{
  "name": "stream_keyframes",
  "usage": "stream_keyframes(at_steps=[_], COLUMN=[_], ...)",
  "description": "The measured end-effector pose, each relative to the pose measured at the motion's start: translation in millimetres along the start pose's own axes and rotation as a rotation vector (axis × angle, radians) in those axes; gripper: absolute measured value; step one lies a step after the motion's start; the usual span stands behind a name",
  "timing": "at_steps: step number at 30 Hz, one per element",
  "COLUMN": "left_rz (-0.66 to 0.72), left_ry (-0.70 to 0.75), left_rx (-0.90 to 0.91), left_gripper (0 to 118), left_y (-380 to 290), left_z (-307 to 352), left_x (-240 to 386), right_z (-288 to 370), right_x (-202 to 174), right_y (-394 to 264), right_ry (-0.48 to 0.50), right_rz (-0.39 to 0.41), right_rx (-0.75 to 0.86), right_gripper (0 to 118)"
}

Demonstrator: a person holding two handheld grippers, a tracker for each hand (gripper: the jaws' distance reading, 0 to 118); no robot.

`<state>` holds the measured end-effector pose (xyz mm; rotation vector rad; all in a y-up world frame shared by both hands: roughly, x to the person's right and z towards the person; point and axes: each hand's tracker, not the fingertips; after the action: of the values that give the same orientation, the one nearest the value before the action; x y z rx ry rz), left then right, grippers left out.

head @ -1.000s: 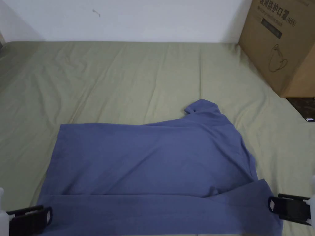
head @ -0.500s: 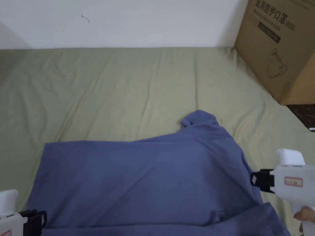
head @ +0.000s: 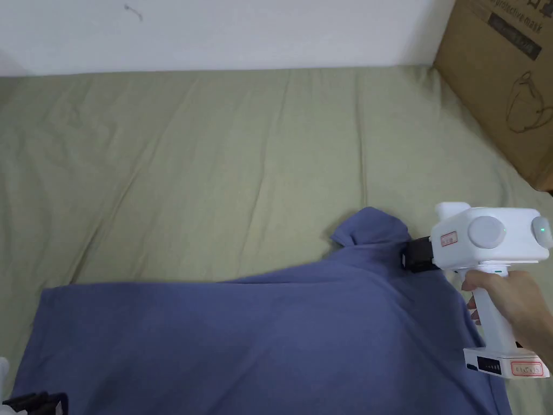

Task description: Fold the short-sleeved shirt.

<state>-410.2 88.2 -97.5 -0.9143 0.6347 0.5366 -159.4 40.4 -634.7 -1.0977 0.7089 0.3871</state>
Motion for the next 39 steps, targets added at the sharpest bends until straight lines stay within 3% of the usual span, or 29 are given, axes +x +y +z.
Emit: stream_keyframes(at_steps=[2, 3, 4, 12, 13, 14, 16, 17, 18, 22, 26, 27, 28, 29, 31, 39], left_rz=[0.0, -0.002, -0.005, 0.034, 0.037, 0.027, 0.002, -0.004, 0.001, 0.047, 0.113, 0.115, 0.11, 0.093, 0.098, 0.035], left_ry=[0.005, 0.008, 0.017, 0.012, 0.022, 0.037, 0.087, 0.103, 0.123, 0.192, 0.181, 0.162, 0.144, 0.166, 0.164, 0.118], left_rx=[-0.011, -0.016, -0.019, 0.029, 0.041, 0.051, 0.041, 0.039, 0.05, 0.06, 0.033, 0.018, -0.004, -0.013, 0.014, 0.102], left_gripper=[1, 1, 1, 2, 12, 35, 97, 107, 107, 106, 103, 87, 37, 16, 4, 2], left_y=[-1, -1, -2, 17, 26, 37, 63, 76, 89, 129, 143, 142, 140, 136, 132, 128], left_z=[-3, -4, -4, -8, -13, -20, -38, -48, -56, -89, -113, -115, -119, -122, -114, -33], left_x=[-3, -4, -5, -20, -24, -26, -31, -32, -35, -51, -65, -65, -64, -59, -54, -38], right_z=[2, 9, 15, 30, 30, 30, 30, 30, 30, 28, 26, 26, 26, 27, 33, 110], right_x=[-4, -5, -5, 2, 2, 2, 2, 1, 0, -1, 2, 3, 3, 3, 3, 4], right_y=[-2, -2, -1, -3, -4, -4, -5, -6, -7, -11, -11, -10, -10, -10, -9, -15], right_ry=[-0.033, -0.029, -0.046, 0.003, 0.006, 0.008, 0.013, 0.015, 0.028, 0.017, 0.031, 0.033, 0.033, 0.034, 0.042, 0.084], right_rz=[0.039, 0.052, 0.061, -0.038, -0.044, -0.046, -0.042, -0.033, -0.022, 0.003, -0.021, -0.025, -0.024, -0.025, -0.033, -0.049], right_rx=[0.026, 0.03, 0.048, 0.079, 0.08, 0.079, 0.076, 0.071, 0.067, 0.061, 0.062, 0.06, 0.06, 0.06, 0.062, 0.165], right_gripper=[50, 35, 0, 0, 0, 0, 0, 0, 0, 0, 0, 0, 0, 0, 0, 0])
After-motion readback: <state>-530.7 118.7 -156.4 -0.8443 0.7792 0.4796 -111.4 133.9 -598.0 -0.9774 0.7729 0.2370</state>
